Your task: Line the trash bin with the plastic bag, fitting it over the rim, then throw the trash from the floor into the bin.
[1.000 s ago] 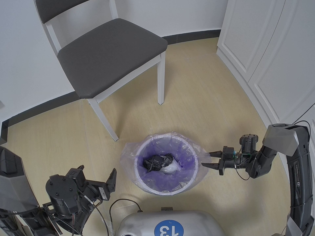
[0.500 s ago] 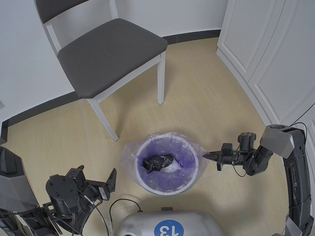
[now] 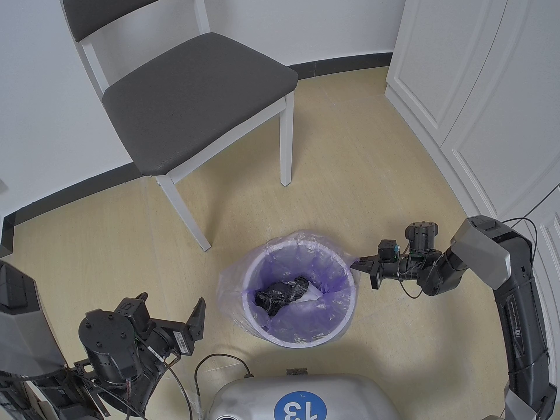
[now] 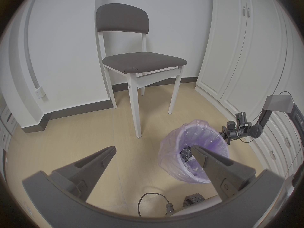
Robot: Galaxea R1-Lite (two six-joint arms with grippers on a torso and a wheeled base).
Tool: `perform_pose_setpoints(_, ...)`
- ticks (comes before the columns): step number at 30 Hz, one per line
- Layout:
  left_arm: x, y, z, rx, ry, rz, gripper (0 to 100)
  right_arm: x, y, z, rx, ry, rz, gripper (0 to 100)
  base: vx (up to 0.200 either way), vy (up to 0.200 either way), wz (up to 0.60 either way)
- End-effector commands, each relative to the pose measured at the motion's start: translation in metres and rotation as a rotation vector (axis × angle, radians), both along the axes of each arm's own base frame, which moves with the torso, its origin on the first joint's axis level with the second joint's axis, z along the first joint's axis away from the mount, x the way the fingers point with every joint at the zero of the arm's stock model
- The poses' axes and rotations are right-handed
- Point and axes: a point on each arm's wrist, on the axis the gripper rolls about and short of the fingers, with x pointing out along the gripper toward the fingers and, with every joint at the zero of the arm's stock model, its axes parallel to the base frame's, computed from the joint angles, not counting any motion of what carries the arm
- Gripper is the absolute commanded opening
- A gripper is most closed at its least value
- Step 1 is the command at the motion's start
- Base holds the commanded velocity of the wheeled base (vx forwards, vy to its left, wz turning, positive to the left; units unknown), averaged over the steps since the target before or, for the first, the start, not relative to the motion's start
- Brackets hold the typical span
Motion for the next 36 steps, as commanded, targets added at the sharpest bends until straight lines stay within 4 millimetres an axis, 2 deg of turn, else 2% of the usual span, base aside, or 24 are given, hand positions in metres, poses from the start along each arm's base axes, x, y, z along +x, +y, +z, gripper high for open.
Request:
perform_pose_setpoints(1,-0.003,0.002,0.0,-0.003,-0.003,0.001,100,0.011,0.012,0.0,0.0,-0.001,0.021,0,0.0,0.0,0.0)
perform_pose_setpoints(6,-0.003,0.003,0.002,-0.009,-0.01,-0.001,100,0.018,0.019,-0.003,-0.002,0.002,0.034,0,0.0,0.0,0.0)
perform_pose_setpoints(18,-0.004,0.002,0.002,-0.01,-0.011,-0.005,100,0.036,0.023,-0.01,-0.018,0.072,0.036,0,0.0,0.0,0.0)
perform_pose_setpoints(19,-0.004,0.002,0.002,-0.01,-0.011,-0.005,100,0.036,0.023,-0.011,-0.018,0.072,0.038,100,0.0,0.0,0.0)
perform_pose_setpoints(29,-0.002,0.002,-0.002,0.001,0.006,-0.002,100,0.035,0.018,0.0,-0.018,0.077,0.031,100,0.0,0.0,0.0)
perform_pose_setpoints(32,0.002,0.006,-0.005,0.007,0.019,0.017,100,0.027,0.0,0.025,-0.019,0.067,-0.002,100,0.0,0.0,0.0)
perform_pose_setpoints(36,0.008,0.01,-0.01,0.005,0.05,-0.007,100,0.016,-0.009,0.041,-0.027,0.058,-0.038,100,0.0,0.0,0.0)
